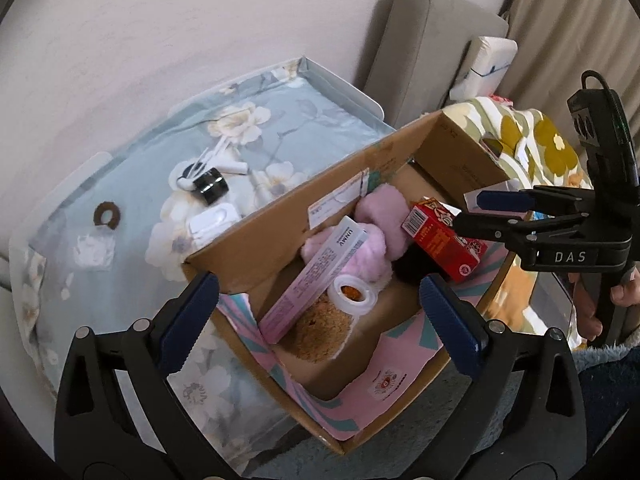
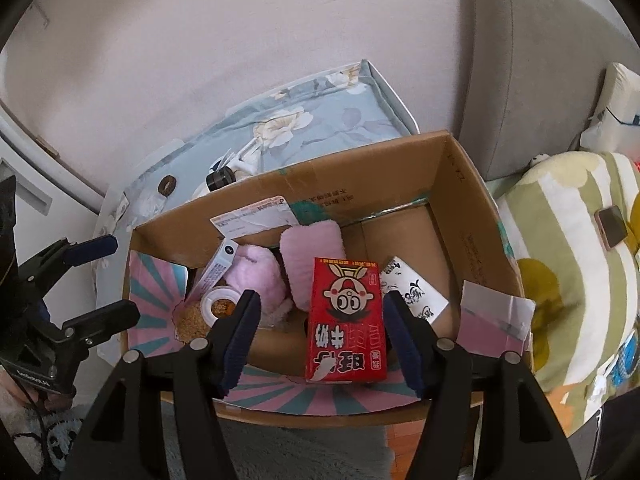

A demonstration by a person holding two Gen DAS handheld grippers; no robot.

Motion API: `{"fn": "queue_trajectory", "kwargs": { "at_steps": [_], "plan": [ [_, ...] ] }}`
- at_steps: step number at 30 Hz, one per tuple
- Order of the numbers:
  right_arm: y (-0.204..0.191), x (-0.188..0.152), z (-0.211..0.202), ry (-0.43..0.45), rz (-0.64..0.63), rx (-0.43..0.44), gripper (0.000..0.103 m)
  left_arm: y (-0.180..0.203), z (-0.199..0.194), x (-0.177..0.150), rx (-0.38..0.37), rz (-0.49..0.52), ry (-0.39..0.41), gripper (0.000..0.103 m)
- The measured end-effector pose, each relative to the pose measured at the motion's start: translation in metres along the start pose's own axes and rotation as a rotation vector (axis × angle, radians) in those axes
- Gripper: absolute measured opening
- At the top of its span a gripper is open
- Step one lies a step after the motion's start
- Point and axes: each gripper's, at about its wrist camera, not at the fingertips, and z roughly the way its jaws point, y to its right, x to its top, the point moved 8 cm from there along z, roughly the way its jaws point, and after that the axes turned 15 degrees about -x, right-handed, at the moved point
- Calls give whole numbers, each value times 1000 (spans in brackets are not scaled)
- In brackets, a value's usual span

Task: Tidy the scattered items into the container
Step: 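Carry the pink box and red carton into the cardboard box and open both grippers, then move both open grippers back over the floral tray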

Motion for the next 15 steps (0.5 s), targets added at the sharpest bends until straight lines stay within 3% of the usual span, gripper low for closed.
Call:
{"fn": "queue_trajectory", "kwargs": {
  "at_steps": [9, 15],
  "plan": [
    [-13, 8, -4, 21, -44, 8, 59, -27, -23, 3, 22, -66, 39, 100],
    [-24, 26, -11, 32, -47, 54, 59, -74, -59, 11, 127, -144, 92, 100]
  ]
}}
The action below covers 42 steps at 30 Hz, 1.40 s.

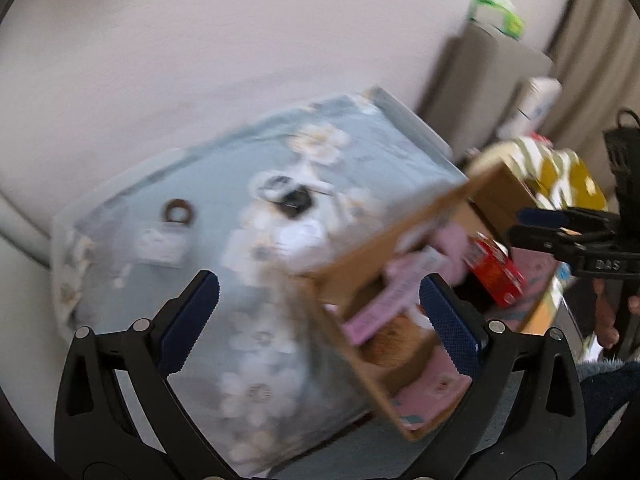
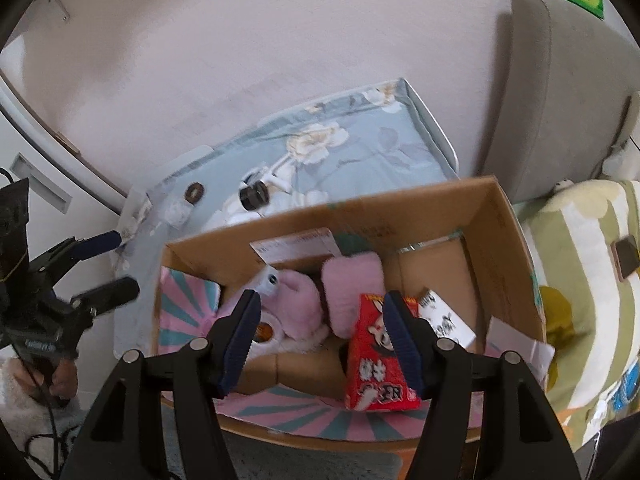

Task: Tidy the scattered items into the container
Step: 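Move both open grippers back over the floral tray, then grasp the clear floss-pick box with the left gripper while the right grasps the black jar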

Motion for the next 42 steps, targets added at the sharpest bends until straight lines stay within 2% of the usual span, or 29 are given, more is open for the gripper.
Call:
{"fn": "queue_trajectory", "kwargs": {
  "at_steps": [5, 9, 13, 18, 23, 31, 35, 38, 42],
  "plan": [
    [-14, 25, -6, 23, -55, -6, 59, -58, -14, 2, 48, -156, 11, 100],
    [-33, 51, -2, 24, -106, -20, 59, -110, -12, -5, 80, -333, -7, 100],
    [-60, 73, 20, -32, -167, -50, 59, -157, -7, -16, 110, -504, -11, 100],
    [-91, 84, 57, -139, -218, -43, 59, -196, 12, -22, 169, -628, -41, 100],
    [-107, 88, 97, -260, -232, -55, 59, -213, 40, -23, 204, -686, -99, 100],
    [-122, 95, 156, -406, -245, -90, 59, -228, 85, -20, 258, -715, -175, 100],
    [-131, 94, 172, -441, -272, -116, 59, -235, 94, -21, 312, -725, -193, 100],
    [-135, 91, 182, -459, -291, -145, 59, -237, 99, -20, 322, -750, -184, 100],
    [-134, 90, 192, -482, -270, -144, 59, -239, 105, -23, 361, -768, -187, 100]
  ]
}}
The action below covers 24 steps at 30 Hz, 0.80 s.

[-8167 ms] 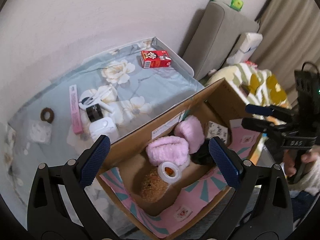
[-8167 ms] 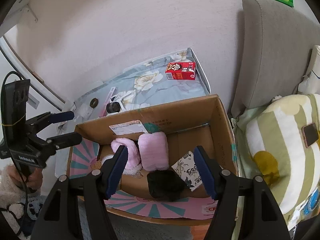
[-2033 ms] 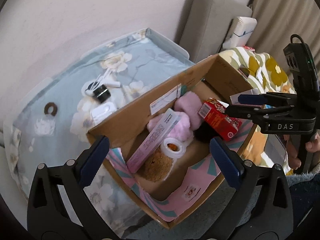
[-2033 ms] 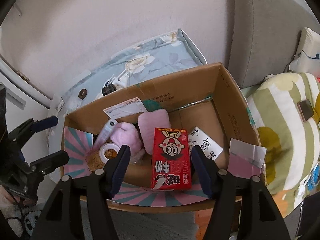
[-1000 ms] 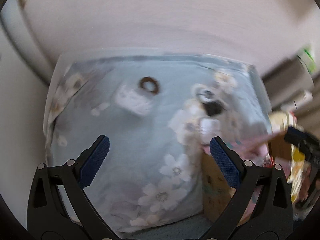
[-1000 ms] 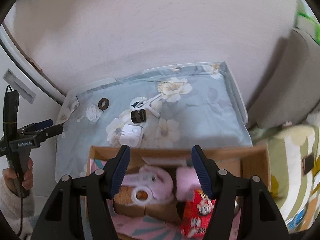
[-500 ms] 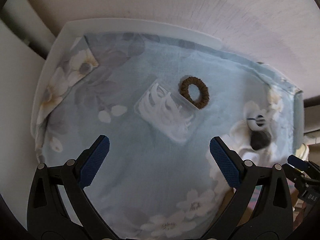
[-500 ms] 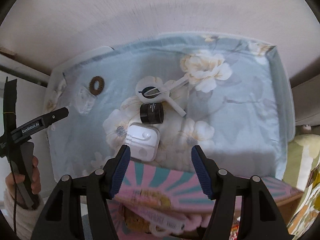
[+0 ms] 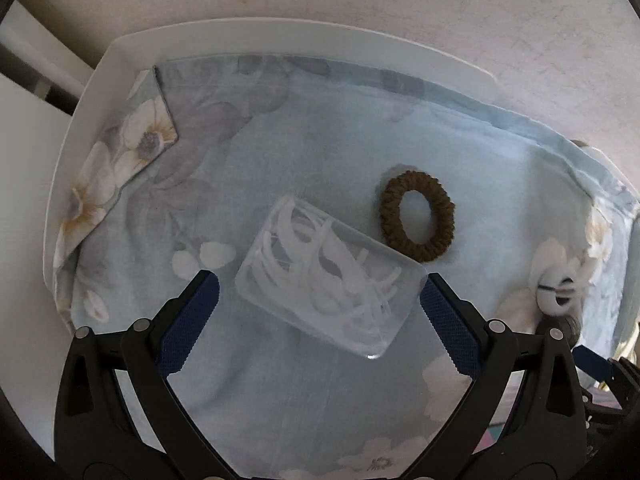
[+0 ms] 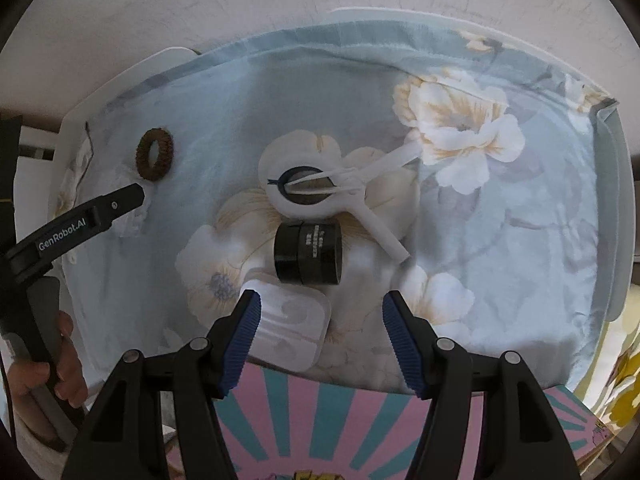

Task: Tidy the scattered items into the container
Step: 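Grasp the clear floss-pick box with the left gripper while the right grasps the black jar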

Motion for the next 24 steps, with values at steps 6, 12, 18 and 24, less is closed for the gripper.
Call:
{"fn": "queue_trajectory", "kwargs": {
  "at_steps": [6, 12, 18, 24],
  "plan": [
    [0, 6, 9, -15, 0, -19, 59, -3, 6, -4, 5, -43, 13, 100],
    [-2, 10, 14, 1, -34, -76, 59, -1, 5, -8, 33, 13, 24, 100],
    [-2, 11, 17, 16, -50, -95, 59, 3, 1, -18, 15, 26, 40, 89],
    [2, 9, 17, 22, -65, -106, 30, 0, -1, -31, 1, 26, 36, 88]
  ]
}}
